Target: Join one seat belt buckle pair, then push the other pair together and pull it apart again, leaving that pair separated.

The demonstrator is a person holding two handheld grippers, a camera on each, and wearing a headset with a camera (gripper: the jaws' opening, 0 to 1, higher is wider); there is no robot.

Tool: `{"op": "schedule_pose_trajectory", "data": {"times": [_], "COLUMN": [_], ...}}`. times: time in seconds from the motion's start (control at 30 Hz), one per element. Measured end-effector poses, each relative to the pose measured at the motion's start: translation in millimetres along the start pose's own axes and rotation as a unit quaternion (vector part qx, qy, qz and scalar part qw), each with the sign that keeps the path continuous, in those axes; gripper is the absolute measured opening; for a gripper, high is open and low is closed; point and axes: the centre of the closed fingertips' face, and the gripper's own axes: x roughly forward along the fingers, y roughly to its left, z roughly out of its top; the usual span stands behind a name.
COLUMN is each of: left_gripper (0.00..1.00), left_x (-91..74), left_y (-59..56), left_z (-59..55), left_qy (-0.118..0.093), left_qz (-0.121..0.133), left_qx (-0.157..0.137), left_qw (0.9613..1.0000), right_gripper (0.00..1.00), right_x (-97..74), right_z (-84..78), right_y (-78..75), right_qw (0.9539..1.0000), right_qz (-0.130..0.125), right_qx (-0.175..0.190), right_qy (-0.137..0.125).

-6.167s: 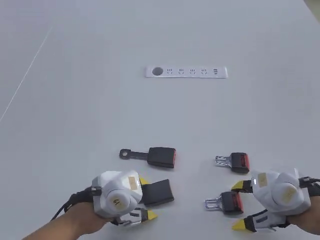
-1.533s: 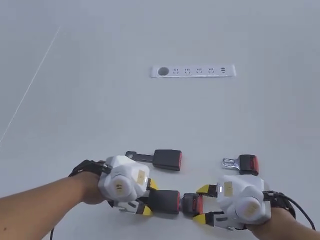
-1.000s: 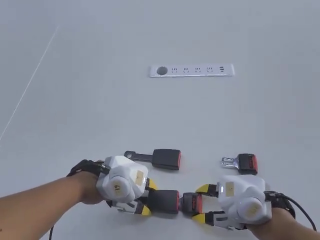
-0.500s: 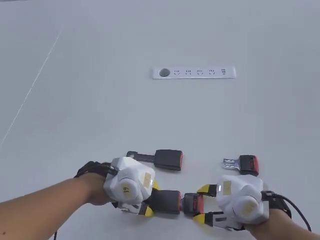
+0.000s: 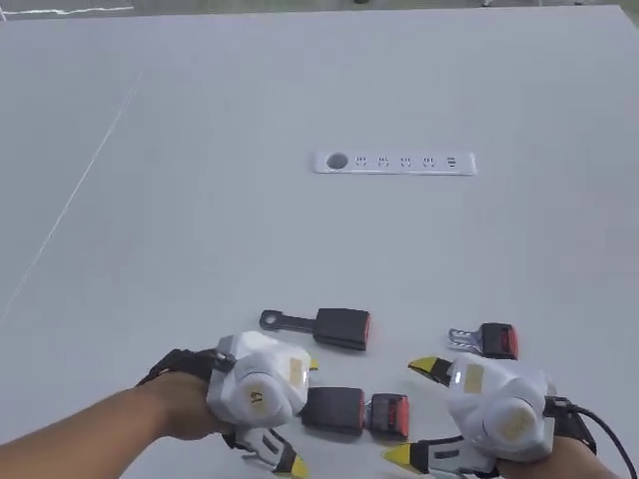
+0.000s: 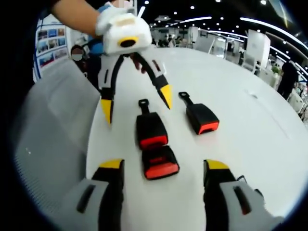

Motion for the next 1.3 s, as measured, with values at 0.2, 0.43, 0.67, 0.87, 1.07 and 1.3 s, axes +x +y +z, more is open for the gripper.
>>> {"op": "schedule_pose_trajectory", "data": {"times": [0.2, 0.43, 0.67, 0.87, 1.07, 1.3], "left_gripper": [0.79, 0.78, 0.77, 0.76, 0.74, 0.71], "left_x": [-22.0, -36.9, -42.6, -40.6, -27.6, -8.6], "left_y": [20.4, 44.2, 71.6, 91.3, 103.5, 104.8], "left_z": [-2.0, -10.5, -4.9, -1.1, 4.8, 5.1], "left_qy": [-0.012, 0.000, -0.001, 0.005, -0.001, 0.010], "left_qz": [0.031, 0.053, 0.064, 0.060, 0.047, 0.024], "left_qx": [-0.017, -0.015, -0.006, 0.016, 0.028, 0.043], "left_qw": [0.9993, 0.9985, 0.9979, 0.9980, 0.9985, 0.9987], "right_gripper": [0.72, 0.74, 0.74, 0.74, 0.74, 0.74], "right_x": [-18.2, -43.3, -59.0, -65.8, -68.8, -65.2], "right_z": [-6.7, -11.4, -14.0, -22.4, -43.1, -63.0], "right_y": [-6.9, -37.8, -78.6, -100.2, -114.3, -116.0], "right_qw": [0.9999, 0.9996, 0.9996, 0.9995, 0.9992, 0.9978], "right_qz": [-0.004, -0.014, -0.027, -0.025, -0.005, 0.013], "right_qx": [-0.013, -0.022, 0.008, 0.016, 0.026, 0.035], "right_qy": [0.005, 0.011, 0.002, 0.009, 0.031, 0.055]}}
